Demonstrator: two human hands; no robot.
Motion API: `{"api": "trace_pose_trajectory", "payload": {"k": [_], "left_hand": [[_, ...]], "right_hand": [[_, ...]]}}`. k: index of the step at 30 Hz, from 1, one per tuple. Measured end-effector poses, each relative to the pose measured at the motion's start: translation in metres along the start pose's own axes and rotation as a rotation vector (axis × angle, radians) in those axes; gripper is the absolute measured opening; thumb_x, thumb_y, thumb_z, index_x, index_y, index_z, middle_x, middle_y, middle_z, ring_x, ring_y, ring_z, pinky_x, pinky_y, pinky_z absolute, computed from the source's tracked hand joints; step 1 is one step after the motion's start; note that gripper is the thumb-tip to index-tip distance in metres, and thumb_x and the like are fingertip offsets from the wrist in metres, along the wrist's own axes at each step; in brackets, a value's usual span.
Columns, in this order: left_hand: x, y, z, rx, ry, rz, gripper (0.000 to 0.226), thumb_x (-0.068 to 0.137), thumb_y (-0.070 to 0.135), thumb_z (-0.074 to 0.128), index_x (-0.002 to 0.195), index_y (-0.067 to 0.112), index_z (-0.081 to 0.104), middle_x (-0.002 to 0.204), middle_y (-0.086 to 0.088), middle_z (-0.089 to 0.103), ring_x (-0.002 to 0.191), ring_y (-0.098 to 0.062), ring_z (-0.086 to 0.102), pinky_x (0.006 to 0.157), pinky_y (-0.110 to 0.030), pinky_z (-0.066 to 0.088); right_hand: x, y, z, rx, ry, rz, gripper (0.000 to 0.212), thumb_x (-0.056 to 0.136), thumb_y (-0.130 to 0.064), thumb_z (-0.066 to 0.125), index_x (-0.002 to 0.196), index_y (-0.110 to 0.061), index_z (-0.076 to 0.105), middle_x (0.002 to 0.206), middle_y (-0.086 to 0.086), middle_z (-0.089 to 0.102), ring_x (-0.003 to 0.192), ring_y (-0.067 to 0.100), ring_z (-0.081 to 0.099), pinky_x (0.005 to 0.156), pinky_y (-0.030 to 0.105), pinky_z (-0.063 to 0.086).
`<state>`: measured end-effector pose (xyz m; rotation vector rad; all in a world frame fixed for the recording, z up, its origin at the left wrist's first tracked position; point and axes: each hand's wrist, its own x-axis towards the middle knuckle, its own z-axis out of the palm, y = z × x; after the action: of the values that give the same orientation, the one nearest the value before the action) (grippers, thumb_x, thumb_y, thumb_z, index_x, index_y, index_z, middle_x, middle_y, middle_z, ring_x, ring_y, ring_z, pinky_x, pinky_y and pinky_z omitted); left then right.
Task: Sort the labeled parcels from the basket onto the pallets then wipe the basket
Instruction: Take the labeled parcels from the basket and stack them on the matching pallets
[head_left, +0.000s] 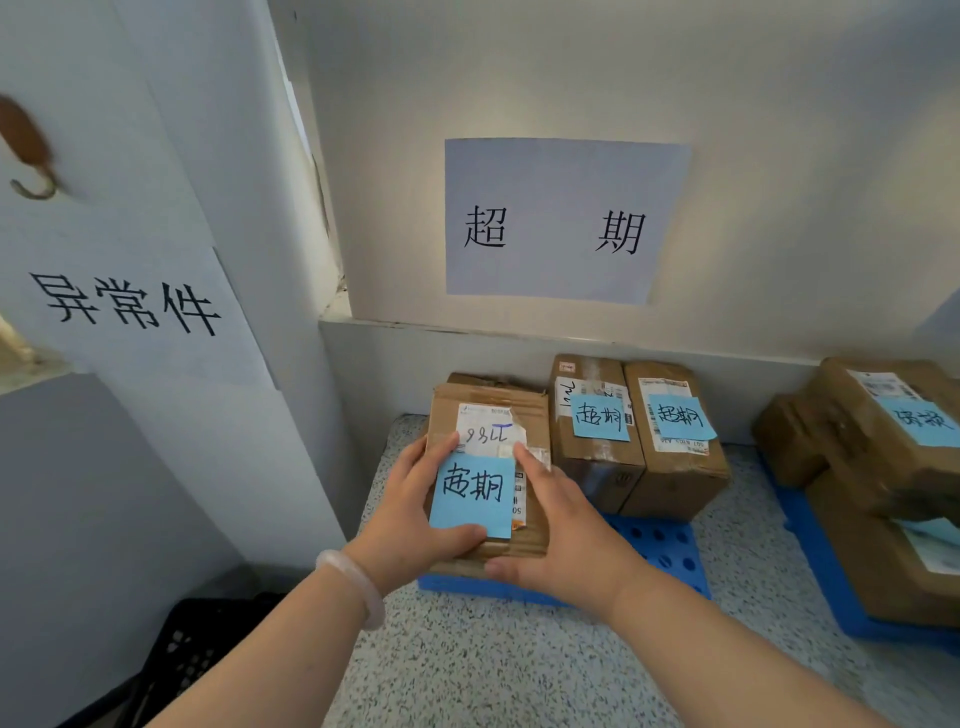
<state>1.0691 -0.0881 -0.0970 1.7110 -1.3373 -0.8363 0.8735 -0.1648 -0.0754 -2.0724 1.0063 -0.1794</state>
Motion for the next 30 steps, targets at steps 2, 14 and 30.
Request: {"api": "trace_pose_trajectory", "payload": {"k": [2, 14, 30], "left_hand": [[0.015, 0.000, -0.003, 0.011, 0.010, 0.000, 0.092, 0.074, 0.025, 0.084, 0.137, 0.050, 0.023, 0.141, 0.019, 0.015, 0.127, -0.007, 0.033, 0.081, 0.003, 0.038], [0.116, -0.015, -0.016, 0.081, -0.094, -0.064, 0.097, 0.076, 0.028, 0.082, 0.149, 0.043, 0.021, 0.154, 0.008, 0.016, 0.135, -0.013, 0.027, 0.107, -0.019, 0.033], [0.148, -0.036, -0.001, 0.002, -0.074, -0.103, 0.101, 0.061, 0.057, 0.075, 0.145, 0.051, 0.020, 0.142, 0.007, 0.037, 0.126, -0.012, 0.044, 0.103, -0.036, 0.048]], "right_hand": [[0.013, -0.001, -0.007, -0.072, 0.010, 0.009, 0.122, 0.062, -0.072, 0.075, 0.149, -0.053, -0.009, 0.146, -0.019, 0.022, 0.129, 0.002, 0.031, 0.107, 0.029, 0.039], [0.093, 0.013, -0.024, -0.440, 0.074, 0.110, 0.121, 0.056, -0.098, 0.029, 0.150, -0.041, -0.020, 0.154, 0.001, 0.017, 0.143, 0.023, 0.015, 0.120, 0.044, 0.012], [0.119, 0.034, -0.023, -0.370, 0.183, 0.095, 0.107, 0.079, -0.078, 0.050, 0.152, -0.038, -0.017, 0.158, -0.008, -0.028, 0.145, 0.016, -0.019, 0.117, 0.038, -0.010]]}}
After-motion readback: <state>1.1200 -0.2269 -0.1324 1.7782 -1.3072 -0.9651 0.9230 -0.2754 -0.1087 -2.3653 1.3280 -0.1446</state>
